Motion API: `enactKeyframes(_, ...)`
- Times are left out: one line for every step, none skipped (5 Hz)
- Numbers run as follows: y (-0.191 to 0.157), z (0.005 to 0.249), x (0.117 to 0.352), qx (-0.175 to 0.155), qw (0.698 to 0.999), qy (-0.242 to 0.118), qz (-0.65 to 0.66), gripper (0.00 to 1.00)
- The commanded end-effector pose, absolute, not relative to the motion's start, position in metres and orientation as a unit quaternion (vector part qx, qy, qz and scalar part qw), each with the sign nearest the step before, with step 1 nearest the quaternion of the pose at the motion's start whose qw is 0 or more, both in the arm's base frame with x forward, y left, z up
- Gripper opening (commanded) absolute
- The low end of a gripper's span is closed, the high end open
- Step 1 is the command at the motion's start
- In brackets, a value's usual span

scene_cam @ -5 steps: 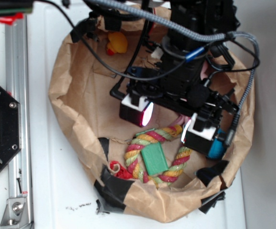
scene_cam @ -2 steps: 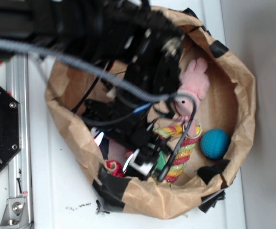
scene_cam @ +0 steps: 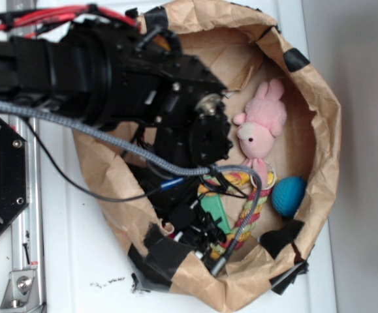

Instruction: Grab the red paper.

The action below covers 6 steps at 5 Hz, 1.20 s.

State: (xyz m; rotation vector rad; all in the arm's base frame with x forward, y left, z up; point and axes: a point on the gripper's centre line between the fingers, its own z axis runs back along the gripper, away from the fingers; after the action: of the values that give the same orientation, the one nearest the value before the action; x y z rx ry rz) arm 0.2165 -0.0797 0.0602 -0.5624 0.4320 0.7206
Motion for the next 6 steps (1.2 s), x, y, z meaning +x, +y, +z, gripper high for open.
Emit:
enactKeyframes(-0.118,0.047,0.233,-0.319,0.899,0.148,0.262,1.00)
enactKeyframes(-0.124,0.021,0.228,-0.284,0.901,0.186,0.271,1.00)
enactKeyframes(-0.122,0.013,0.217,-0.275,0.895,0.199,0.289,0.00)
enactKeyframes(-0.119,0.020,0.211,-0.270,0.898,0.185,0.294,0.00)
enactKeyframes(-0.107,0.035,0.216,-0.256,0.902,0.153,0.313,0.00)
enactKeyframes(-0.076,0.069,0.240,-0.203,0.916,0.056,0.341,0.00)
